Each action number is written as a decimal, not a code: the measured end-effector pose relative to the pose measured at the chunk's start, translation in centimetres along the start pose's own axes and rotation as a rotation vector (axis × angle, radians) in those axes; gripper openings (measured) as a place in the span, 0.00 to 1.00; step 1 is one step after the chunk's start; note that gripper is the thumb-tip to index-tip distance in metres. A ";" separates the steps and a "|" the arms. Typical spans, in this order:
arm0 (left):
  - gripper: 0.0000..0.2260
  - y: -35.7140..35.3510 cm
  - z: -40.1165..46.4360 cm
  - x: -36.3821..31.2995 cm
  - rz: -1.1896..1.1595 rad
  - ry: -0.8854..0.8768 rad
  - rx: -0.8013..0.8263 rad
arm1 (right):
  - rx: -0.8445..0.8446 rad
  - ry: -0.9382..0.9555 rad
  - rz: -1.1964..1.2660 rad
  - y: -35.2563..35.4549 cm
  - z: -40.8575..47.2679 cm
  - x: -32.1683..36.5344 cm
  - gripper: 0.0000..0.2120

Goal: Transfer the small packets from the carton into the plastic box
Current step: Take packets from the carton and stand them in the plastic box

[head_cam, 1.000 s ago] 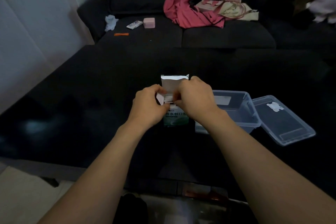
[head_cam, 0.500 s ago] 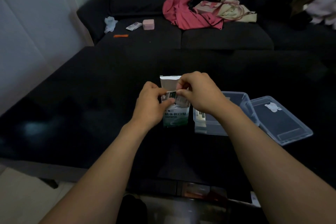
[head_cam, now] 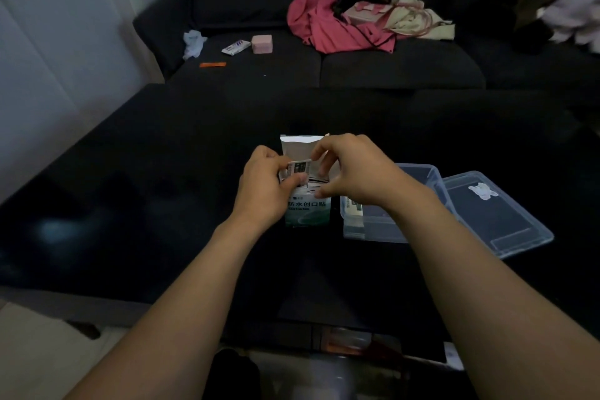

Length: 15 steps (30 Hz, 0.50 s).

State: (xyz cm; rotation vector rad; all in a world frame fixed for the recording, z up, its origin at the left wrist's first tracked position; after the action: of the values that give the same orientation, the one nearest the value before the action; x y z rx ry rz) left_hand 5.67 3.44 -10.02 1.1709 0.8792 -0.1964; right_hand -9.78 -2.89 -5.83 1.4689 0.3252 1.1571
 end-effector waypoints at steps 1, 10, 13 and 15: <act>0.08 0.0 0.0 0.0 -0.006 0.004 0.004 | 0.010 -0.009 -0.007 -0.1 0.0 -0.1 0.26; 0.02 0.7 -0.3 -0.3 -0.088 0.013 -0.022 | -0.064 -0.014 -0.115 -0.8 0.4 -0.5 0.04; 0.04 0.9 -0.3 -0.5 -0.116 -0.018 -0.049 | -0.042 -0.003 -0.242 -1.4 0.5 -0.2 0.04; 0.03 1.1 -0.4 -0.8 -0.156 -0.042 -0.076 | -0.029 -0.011 -0.270 -1.8 0.6 -0.1 0.06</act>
State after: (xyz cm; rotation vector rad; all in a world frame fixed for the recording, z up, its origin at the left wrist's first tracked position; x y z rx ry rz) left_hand 5.61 3.99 -8.72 1.0245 0.9336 -0.3109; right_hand -8.64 -2.80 -7.31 1.3584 0.4824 0.9327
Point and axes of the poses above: each hand's wrist, its own z-axis towards the middle knuckle, its own y-axis out of the back of the hand, x = y × z, the point moved 2 cm from there along z, towards the middle knuckle, and after that the axes turned 15 degrees about y, right-handed, at the moved point
